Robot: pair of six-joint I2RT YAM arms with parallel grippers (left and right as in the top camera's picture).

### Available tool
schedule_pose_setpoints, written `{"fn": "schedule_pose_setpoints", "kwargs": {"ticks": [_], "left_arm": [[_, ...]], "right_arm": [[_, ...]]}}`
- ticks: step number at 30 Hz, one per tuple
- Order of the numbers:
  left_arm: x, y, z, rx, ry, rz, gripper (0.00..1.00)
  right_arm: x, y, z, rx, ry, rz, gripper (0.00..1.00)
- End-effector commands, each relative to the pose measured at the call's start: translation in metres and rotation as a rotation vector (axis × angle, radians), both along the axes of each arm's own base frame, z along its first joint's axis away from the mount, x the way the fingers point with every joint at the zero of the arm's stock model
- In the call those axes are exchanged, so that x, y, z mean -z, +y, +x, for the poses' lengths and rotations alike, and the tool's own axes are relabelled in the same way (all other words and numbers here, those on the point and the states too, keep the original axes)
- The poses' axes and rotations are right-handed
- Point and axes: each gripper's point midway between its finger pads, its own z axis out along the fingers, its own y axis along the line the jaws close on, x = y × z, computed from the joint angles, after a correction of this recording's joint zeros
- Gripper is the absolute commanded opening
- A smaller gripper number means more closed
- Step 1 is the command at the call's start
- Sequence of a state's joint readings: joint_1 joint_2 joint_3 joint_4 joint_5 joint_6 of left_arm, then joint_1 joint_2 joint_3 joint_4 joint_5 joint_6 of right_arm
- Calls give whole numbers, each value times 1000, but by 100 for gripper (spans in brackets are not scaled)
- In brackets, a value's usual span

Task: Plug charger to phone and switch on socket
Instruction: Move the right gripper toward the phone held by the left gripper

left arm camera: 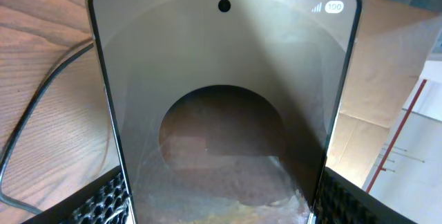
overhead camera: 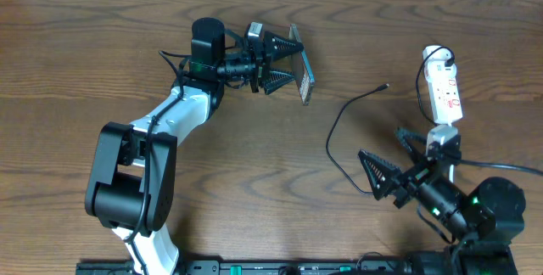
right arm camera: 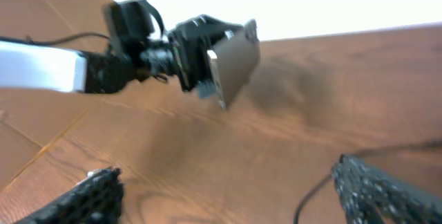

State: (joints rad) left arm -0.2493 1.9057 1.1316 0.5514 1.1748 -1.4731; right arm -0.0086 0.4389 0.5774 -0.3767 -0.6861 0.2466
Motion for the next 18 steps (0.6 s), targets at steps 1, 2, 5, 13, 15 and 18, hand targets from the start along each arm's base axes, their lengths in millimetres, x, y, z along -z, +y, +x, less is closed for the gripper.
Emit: {"fn": "schedule_pose_setpoints", "kwargs": {"ticks": [1, 2, 5, 13, 15, 18], "left_arm": [[-9, 2, 2, -1, 23, -21, 60], [-9, 2, 2, -3, 37, -24, 60], [-9, 2, 2, -7, 68, -29, 60], [-9, 2, 2, -13, 117, -38, 60], [-9, 2, 2, -14, 128, -40, 60], [-9, 2, 2, -17, 144, -43, 60]], "right_arm": [[-4, 8, 12, -47, -15, -9, 92], [-3, 10, 17, -52, -17, -15, 93], [1, 22, 32, -85, -25, -37, 92], [25, 64, 72, -14, -28, -134, 90], [26, 68, 81, 47, -48, -158, 89], [25, 75, 92, 124, -85, -177, 90]]}}
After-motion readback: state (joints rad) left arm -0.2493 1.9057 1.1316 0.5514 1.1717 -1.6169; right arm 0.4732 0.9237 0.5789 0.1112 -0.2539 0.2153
